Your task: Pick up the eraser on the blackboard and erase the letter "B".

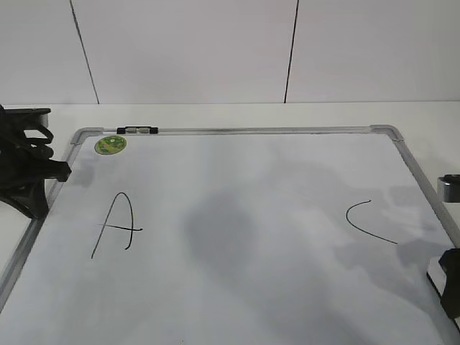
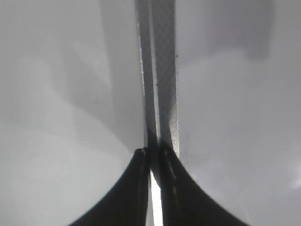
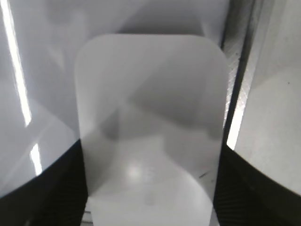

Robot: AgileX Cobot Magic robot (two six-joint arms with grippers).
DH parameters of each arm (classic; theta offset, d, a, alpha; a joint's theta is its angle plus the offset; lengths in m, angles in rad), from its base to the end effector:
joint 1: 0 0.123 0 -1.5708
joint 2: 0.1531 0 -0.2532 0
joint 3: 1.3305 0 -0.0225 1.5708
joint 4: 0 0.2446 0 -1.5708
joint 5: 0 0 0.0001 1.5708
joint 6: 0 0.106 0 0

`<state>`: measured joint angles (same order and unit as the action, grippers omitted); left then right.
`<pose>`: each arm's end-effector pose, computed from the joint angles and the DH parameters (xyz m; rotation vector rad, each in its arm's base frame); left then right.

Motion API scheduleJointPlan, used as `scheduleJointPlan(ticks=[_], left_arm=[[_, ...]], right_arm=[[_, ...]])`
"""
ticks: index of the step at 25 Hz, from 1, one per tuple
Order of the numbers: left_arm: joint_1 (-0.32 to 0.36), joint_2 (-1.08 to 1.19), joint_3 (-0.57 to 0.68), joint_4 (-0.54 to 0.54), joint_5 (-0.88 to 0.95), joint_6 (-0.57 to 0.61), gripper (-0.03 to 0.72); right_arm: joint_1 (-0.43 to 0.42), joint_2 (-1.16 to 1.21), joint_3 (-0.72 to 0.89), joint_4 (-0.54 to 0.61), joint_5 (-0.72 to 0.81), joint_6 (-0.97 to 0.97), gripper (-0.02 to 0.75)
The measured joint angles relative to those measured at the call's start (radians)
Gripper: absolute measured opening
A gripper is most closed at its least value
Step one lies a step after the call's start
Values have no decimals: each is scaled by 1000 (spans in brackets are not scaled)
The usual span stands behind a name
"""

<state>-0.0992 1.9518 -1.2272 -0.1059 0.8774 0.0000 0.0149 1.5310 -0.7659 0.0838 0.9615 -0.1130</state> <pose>0.3424 -0.0427 0.1080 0.0521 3.0866 -0.1328 0.2259 0.0106 0.1332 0.1192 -3.0722 -0.1082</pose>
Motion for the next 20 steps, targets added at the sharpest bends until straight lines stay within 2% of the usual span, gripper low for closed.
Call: scheduleJointPlan(ticks=[15,20], left_arm=[[0,0,0,0,0,0,29],[0,0,0,0,0,0,29]], right_arm=[[0,0,0,26,2,0,539],[0,0,0,32,11,0,588]])
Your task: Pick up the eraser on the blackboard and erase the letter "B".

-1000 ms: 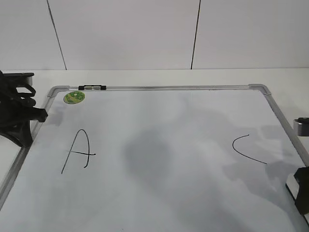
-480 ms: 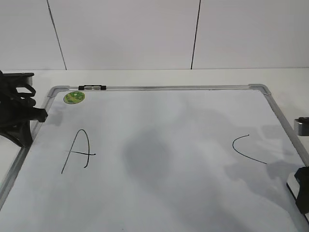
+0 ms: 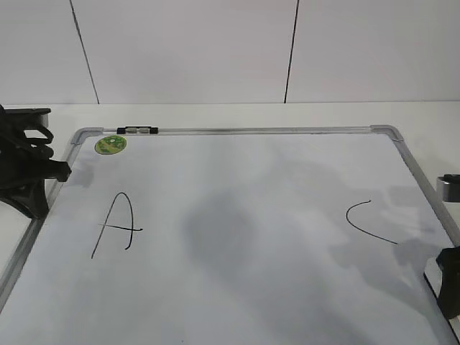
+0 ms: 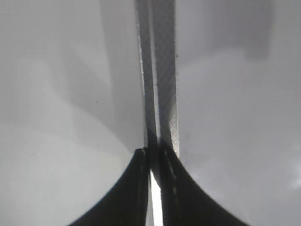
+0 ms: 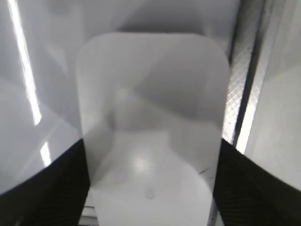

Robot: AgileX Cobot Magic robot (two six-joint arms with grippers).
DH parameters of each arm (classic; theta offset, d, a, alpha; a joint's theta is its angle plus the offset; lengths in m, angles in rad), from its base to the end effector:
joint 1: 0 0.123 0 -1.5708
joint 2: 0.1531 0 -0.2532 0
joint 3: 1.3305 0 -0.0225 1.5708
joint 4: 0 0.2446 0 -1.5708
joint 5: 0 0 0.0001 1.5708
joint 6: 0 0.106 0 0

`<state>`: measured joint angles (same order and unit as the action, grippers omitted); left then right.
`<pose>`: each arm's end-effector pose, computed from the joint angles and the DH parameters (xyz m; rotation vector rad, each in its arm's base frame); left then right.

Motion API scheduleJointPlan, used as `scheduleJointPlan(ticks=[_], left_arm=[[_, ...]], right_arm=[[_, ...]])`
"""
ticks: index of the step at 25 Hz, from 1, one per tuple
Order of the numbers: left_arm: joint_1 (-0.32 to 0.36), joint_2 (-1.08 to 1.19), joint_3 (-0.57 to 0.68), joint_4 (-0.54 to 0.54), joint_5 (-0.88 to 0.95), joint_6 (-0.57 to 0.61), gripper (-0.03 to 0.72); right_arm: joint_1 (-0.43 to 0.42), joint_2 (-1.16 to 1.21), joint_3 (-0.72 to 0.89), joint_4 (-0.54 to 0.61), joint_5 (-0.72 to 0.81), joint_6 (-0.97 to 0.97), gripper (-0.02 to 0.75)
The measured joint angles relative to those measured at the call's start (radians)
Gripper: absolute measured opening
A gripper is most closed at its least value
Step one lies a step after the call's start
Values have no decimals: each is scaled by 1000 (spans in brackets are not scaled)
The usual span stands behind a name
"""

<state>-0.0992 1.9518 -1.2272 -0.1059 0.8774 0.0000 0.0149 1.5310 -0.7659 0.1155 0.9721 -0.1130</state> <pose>0.3424 -0.0427 0.1080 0.0521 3.0866 -0.1328 0.2250 0.0134 0.1335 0.0903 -3.0623 -0.1480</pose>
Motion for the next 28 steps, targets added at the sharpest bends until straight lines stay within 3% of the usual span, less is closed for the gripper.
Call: scheduleJointPlan(ticks=[11,19,22,28], left_arm=[[0,0,0,0,2,0,30],[0,0,0,0,2,6,39],[0,0,0,4,2,16,85],[0,-4,-2,27,4,25,255]], right_arm=[[0,-4,-160,2,205,8,596],[0,-6,-280,18,229,28,593],[0,-26,-281,31,235,30,593],[0,-106,-281,37,241,32,593]])
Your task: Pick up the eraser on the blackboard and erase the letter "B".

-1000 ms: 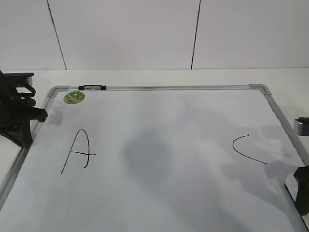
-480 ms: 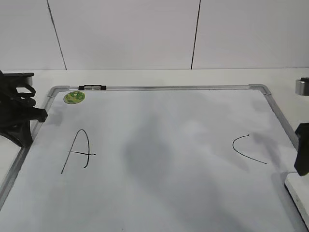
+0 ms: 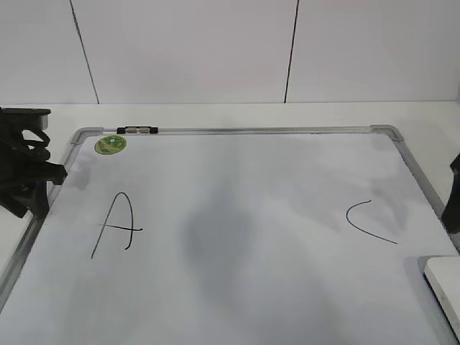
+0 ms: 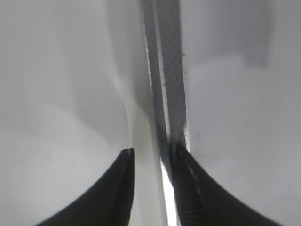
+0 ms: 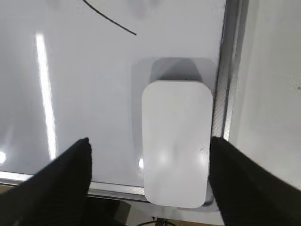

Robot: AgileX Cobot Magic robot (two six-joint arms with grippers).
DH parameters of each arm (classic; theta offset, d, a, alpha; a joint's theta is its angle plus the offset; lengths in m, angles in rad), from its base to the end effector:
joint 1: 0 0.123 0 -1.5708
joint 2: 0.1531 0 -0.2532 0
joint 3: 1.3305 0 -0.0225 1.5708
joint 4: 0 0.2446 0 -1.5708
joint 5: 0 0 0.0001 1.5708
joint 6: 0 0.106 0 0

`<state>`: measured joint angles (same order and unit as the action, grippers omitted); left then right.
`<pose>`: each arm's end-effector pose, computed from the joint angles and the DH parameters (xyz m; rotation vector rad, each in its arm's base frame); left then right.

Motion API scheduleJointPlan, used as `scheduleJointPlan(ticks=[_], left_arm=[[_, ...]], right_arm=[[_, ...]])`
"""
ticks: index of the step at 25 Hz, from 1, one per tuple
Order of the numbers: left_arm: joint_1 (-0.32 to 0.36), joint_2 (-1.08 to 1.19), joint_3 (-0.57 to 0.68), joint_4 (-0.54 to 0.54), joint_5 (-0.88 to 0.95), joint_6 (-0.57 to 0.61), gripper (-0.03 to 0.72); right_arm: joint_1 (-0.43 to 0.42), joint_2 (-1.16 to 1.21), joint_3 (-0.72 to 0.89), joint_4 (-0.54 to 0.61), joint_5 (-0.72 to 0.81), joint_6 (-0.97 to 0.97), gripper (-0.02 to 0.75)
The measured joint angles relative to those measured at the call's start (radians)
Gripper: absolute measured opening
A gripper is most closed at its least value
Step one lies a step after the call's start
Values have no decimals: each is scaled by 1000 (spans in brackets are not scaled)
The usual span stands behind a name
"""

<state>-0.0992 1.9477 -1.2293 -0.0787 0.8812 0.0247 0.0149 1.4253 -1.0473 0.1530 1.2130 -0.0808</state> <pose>0.3427 -0.0406 0.1097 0.1165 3.0818 -0.0992 0.2498 0.0189 0.2230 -0.0717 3.0614 0.2190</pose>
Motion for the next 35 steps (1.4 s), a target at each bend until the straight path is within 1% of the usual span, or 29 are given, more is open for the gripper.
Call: scheduleJointPlan(ticks=[2,6,11,14,18,23,27,29,35], left_arm=[[0,-7,0,-2,7,1,272],[0,-32,-32,-8,84,4,282],[0,-125,-96,-2,219,4,284],[0,-184,-107,4,304,4,284],[0,-289,-105,0,327,4,284],[0,-486,-48,-18,339,4,281],[0,-684,54,-24,344,4,261],[0,-781,104,-24,350,4,256],[0,-1080,205,-24,365,4,254]], right_arm=[[0,-37,0,0,2,1,593],[0,-122,0,0,7,1,593],[0,-281,0,0,13,1,592],[0,-381,0,0,19,1,592],[0,-529,0,0,29,14,590],[0,-706,0,1,45,28,589],[0,-860,24,1,48,30,589],[0,-938,66,5,50,30,587],[0,-1148,225,16,57,32,586]])
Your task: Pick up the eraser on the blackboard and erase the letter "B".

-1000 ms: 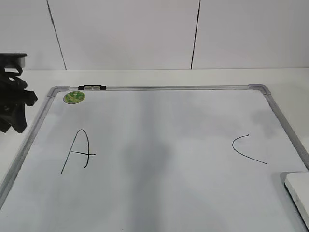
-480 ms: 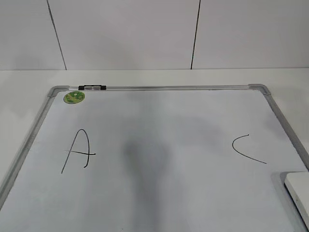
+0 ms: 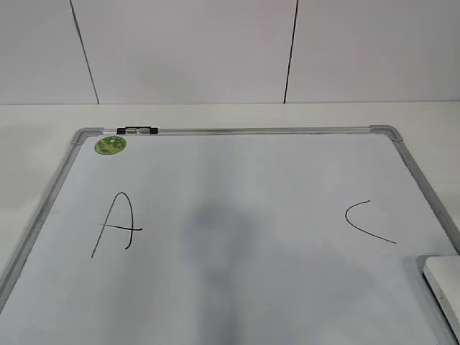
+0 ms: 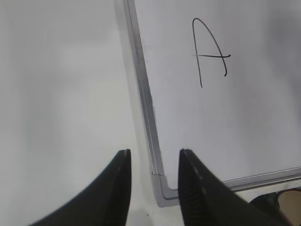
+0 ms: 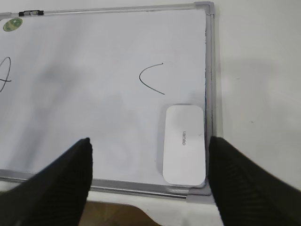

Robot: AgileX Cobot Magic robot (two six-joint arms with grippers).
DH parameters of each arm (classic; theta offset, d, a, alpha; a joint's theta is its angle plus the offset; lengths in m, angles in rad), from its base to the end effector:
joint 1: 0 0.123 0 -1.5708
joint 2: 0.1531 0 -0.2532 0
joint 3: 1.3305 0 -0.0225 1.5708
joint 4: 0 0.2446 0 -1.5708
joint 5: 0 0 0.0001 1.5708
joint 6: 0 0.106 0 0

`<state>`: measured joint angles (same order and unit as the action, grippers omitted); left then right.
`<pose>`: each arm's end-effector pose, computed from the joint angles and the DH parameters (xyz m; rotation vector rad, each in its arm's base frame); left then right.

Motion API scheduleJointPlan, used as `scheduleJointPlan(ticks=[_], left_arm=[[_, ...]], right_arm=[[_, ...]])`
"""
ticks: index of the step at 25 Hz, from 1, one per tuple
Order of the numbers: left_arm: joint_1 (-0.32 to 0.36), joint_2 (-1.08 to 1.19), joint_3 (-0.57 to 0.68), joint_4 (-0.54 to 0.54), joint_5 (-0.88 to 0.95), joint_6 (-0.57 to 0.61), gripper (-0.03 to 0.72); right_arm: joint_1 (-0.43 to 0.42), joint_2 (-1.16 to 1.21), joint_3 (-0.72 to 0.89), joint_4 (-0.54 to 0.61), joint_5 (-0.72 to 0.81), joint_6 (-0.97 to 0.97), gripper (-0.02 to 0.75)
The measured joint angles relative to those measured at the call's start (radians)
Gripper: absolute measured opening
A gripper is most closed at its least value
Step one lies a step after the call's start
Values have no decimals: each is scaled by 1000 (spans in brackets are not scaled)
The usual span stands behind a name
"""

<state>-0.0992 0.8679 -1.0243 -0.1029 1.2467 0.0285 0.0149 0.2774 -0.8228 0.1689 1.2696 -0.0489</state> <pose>0.1546 -0.0258 0.3308 0.1587 2.5687 -0.1644 0.0379 0.0176 0.3295 -0.1046 2.1980 0.1868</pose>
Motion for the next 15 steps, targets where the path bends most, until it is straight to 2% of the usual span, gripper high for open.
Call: scheduleJointPlan(ticks=[3,9,15], left_arm=[[0,-154,59,2,0,0,254],[0,-439,257,2,-10,0,253],[0,-663,423,2,-35,0,253]], right_arm=[[0,-77,84,-19,2,0,586],[0,-217,249,-81,3,0,585],[0,-295,275,-100,6,0,585]])
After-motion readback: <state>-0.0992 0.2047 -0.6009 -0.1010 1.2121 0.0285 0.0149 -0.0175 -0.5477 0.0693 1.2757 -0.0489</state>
